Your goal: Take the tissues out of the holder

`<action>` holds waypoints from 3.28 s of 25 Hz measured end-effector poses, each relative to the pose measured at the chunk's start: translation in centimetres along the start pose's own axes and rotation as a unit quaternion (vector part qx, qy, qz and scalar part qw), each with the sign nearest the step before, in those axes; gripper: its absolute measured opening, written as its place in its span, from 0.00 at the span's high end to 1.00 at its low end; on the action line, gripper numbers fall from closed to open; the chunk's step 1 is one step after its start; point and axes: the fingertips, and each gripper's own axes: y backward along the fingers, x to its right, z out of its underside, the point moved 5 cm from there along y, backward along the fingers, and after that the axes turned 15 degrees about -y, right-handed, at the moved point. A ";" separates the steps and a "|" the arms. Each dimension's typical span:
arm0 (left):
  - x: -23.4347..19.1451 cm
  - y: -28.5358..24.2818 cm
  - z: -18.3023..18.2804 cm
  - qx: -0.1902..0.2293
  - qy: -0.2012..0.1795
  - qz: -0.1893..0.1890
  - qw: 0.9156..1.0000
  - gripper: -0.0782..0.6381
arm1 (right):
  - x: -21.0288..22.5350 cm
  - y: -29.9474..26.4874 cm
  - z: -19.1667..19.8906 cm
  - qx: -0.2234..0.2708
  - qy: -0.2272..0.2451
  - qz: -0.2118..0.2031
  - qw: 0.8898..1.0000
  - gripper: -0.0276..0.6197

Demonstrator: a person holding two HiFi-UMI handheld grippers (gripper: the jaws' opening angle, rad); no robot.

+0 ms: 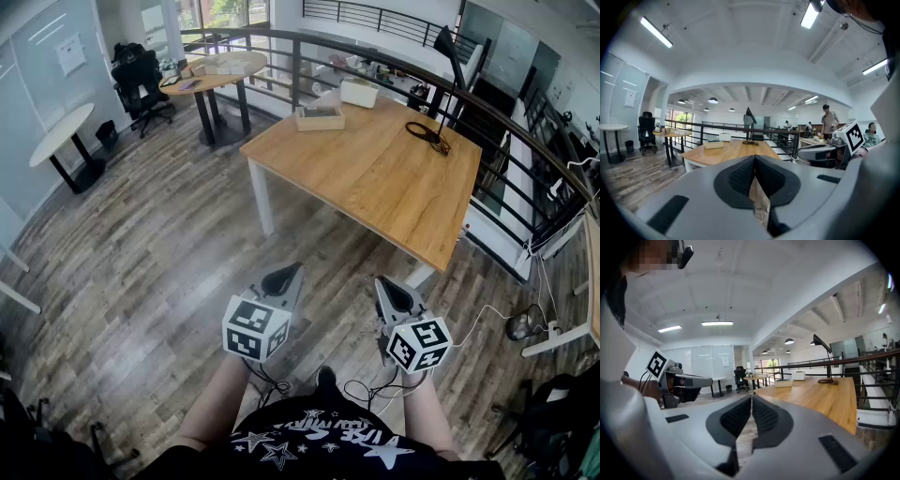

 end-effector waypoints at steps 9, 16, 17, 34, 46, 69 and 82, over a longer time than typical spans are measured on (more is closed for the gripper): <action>-0.4 3.0 0.9 0.019 -0.009 0.011 1.000 0.87 | -3.0 -0.2 2.1 -0.011 -0.004 -0.001 1.000 0.92; -1.0 5.4 2.3 0.012 -0.003 0.006 1.000 0.87 | -5.8 -0.2 2.7 0.009 -0.006 -0.012 1.000 0.92; -1.0 5.7 2.3 0.015 -0.003 0.005 1.000 0.87 | -6.2 -0.1 2.7 0.018 -0.008 -0.015 1.000 0.92; -1.6 9.2 5.1 0.031 0.013 0.003 0.999 0.87 | -9.2 0.0 5.9 0.003 -0.004 -0.021 1.000 0.92; -6.7 5.1 6.5 0.003 0.016 -0.041 0.999 0.87 | -5.1 -8.7 5.2 -0.010 -0.030 -0.053 0.998 0.92; -16.3 -12.4 4.1 -0.017 0.007 -0.080 0.997 0.87 | 7.9 -25.3 -3.3 -0.017 -0.036 -0.104 0.994 0.92; -18.8 -13.7 3.7 -0.005 0.047 -0.141 0.989 0.87 | 10.5 -28.5 -4.5 -0.032 -0.052 -0.124 0.990 0.92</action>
